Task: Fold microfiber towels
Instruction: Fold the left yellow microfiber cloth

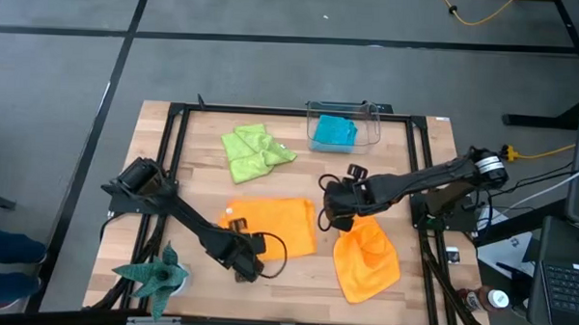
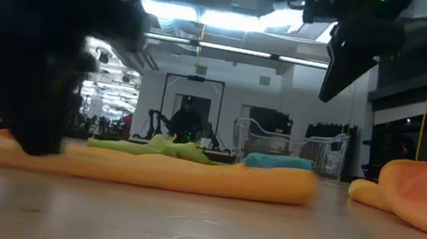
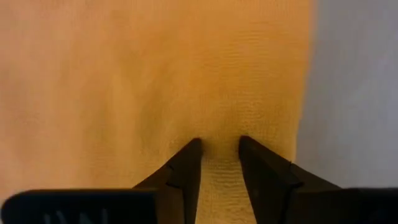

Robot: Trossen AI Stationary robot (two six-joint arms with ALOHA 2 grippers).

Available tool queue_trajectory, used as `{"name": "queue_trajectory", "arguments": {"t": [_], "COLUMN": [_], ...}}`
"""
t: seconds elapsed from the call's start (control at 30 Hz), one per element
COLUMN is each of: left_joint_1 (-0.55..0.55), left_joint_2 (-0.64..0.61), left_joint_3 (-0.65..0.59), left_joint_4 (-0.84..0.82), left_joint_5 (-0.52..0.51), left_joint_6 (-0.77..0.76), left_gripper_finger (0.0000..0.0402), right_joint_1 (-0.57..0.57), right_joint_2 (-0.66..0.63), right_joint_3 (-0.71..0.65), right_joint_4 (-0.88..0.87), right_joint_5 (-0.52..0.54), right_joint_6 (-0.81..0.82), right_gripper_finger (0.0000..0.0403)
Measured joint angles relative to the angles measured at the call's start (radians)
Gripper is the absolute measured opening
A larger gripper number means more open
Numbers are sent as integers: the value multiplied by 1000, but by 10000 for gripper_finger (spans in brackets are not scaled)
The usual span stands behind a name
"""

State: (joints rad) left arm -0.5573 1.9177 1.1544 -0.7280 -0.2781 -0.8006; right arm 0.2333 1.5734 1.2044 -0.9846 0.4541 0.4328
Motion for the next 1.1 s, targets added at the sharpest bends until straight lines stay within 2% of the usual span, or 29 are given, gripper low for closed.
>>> {"name": "queue_trajectory", "arguments": {"t": [0.2,0.37,0.47,0.6,0.73,0.83,1.0,1.1], "left_joint_1": [17,95,152,175,168,161,162,150], "left_joint_2": [-25,-28,-31,-32,-32,-6,80,107], "left_joint_3": [-18,-56,-38,55,90,75,65,71], "left_joint_4": [-425,-474,-416,-318,-37,181,256,284], "left_joint_5": [-81,-232,-312,-320,-223,-215,-221,-154], "left_joint_6": [25,104,97,117,172,179,116,111], "left_gripper_finger": [106,106,106,106,106,106,98,91], "right_joint_1": [6,6,6,6,6,6,9,17], "right_joint_2": [-15,-11,-11,-11,-11,-11,-12,-12], "right_joint_3": [0,0,0,0,0,0,0,0], "right_joint_4": [5,15,16,16,15,15,11,5], "right_joint_5": [0,1,6,7,7,7,-33,-38], "right_joint_6": [8,8,8,3,-13,-45,-73,-76], "right_gripper_finger": [157,157,157,157,157,157,157,157]}}
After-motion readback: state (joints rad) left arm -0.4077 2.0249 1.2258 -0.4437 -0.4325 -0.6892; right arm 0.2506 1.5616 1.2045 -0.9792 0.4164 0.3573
